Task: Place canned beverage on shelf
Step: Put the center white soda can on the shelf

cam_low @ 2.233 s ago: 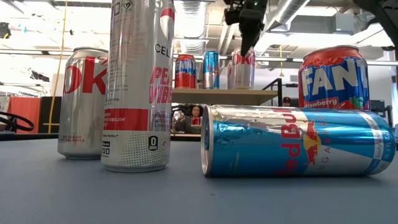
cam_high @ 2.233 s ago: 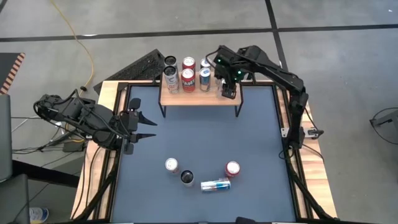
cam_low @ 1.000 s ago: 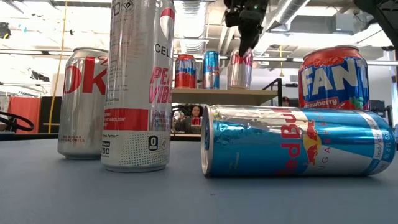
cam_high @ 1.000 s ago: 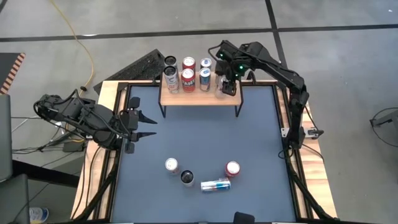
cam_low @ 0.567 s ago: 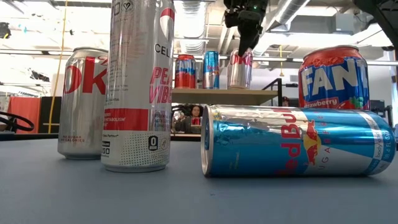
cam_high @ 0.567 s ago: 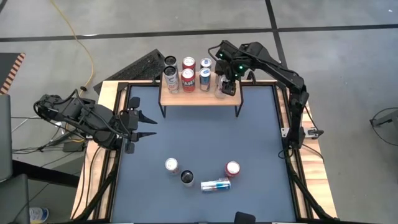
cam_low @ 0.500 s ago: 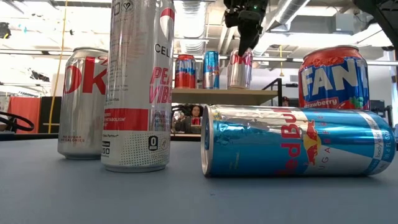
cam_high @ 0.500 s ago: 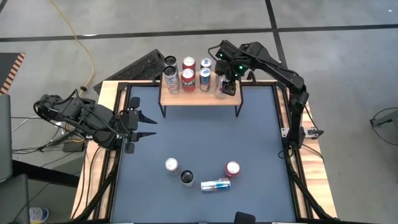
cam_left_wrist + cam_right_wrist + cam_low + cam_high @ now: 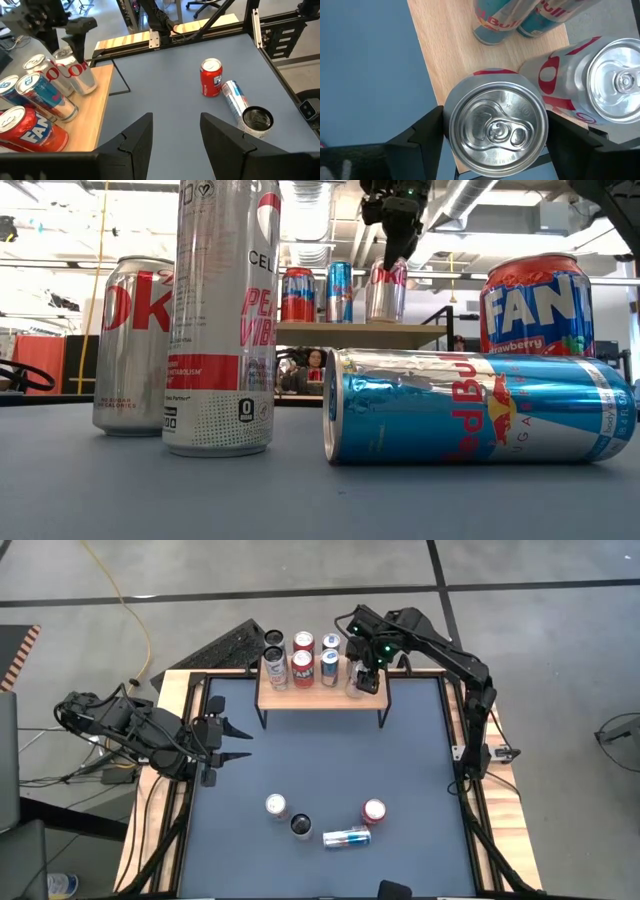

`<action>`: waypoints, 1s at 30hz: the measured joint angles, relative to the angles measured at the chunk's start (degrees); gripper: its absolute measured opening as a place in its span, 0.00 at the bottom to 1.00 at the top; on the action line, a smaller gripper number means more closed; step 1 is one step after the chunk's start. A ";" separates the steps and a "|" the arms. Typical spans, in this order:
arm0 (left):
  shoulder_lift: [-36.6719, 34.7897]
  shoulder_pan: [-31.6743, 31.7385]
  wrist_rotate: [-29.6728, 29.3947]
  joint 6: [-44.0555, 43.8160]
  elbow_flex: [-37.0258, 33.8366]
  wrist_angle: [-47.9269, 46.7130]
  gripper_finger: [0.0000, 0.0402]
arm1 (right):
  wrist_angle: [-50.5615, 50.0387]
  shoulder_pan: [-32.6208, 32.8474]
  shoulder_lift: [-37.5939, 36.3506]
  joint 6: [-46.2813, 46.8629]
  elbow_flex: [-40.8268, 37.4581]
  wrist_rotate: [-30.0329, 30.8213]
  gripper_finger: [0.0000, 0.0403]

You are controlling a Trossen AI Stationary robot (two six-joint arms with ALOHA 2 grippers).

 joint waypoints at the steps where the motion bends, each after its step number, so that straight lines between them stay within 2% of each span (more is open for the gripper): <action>1: 0.00 0.00 0.00 0.00 0.00 0.00 0.39 | -0.26 -0.07 0.19 0.03 0.00 0.00 0.73; 7: 0.00 -0.02 0.00 -0.04 0.00 -0.02 0.39 | -0.24 -0.52 1.43 0.07 -0.02 0.69 0.78; 22: 0.00 0.00 0.00 -0.16 0.00 -0.02 0.39 | -0.76 -0.46 0.99 -1.18 0.00 1.88 0.79; 26: 0.00 -0.01 0.02 -0.30 0.00 -0.02 0.39 | -1.31 -0.39 0.99 -1.16 0.00 6.53 0.79; 30: 0.00 0.00 0.02 -0.38 0.00 -0.02 0.39 | -2.32 -0.84 0.46 -0.88 1.78 7.48 0.79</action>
